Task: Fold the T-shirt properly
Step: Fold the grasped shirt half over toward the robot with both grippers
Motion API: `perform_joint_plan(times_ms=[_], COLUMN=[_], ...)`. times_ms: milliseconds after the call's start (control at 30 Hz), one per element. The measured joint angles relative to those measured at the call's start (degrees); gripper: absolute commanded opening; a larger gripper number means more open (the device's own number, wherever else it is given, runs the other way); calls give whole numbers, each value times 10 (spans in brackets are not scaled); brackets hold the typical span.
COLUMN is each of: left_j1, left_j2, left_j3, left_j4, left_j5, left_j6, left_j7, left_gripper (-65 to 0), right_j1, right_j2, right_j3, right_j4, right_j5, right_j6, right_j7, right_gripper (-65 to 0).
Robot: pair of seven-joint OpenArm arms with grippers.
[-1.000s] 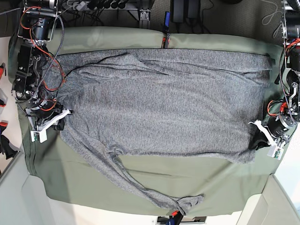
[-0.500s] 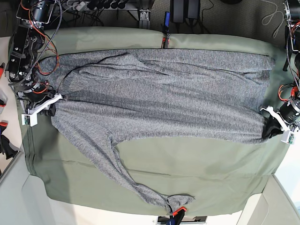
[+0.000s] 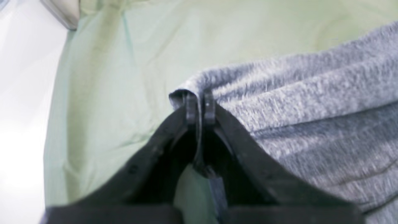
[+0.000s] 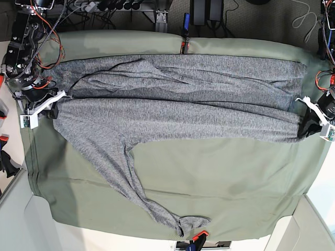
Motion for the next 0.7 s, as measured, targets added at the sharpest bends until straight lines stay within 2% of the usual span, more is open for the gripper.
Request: perform_joint_plan(times_ms=[200,333,433,600,700], left_j1=[36,44,47,47,47], left_j2=[0,5,12,13,13], left_j3=[-9,-10,-10,-10,-10], left_j4=[20,20,20,20,20], left_j5=[0,26,38,39,38], left_j6=[-1,0,-1,-1,-1], left_j7=[3,3,3,3,7], left_gripper=[-650,-650,-650,-476,-409], right_j1=[-20,-20,-20,-19,-19], right_j2=[7,8,7,7,7], right_j3=[15,27,27,27,27], right_j4=[1,2,2,-10,-18], right_j5=[1,34,38,38,37], right_j6=[2,16,17,17,16], right_j7=[-7,-20,-24,-23,-24], right_gripper=[-650,-650,-650,-650,-448])
